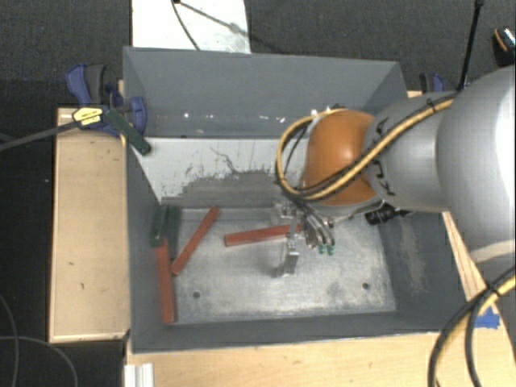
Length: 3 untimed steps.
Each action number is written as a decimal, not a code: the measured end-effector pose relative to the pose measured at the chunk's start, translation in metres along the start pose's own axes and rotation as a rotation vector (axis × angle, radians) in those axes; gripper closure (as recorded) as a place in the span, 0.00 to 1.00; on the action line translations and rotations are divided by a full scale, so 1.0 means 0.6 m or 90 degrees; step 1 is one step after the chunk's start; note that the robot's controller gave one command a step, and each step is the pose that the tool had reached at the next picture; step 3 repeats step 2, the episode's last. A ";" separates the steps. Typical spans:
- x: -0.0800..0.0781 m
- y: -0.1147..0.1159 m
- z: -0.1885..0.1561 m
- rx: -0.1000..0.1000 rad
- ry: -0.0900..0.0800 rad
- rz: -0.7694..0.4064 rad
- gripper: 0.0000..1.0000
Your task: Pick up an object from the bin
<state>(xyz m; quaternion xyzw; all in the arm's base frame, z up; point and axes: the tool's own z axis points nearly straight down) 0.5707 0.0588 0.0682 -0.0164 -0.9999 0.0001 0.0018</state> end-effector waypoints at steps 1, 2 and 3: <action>-0.002 0.001 -0.004 -0.001 -0.002 0.001 1.00; -0.014 0.073 -0.282 -0.002 -0.009 -0.013 1.00; -0.014 0.073 -0.282 -0.002 -0.009 -0.013 1.00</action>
Offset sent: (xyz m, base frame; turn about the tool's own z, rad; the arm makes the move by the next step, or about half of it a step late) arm 0.0000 0.0000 0.0000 0.0000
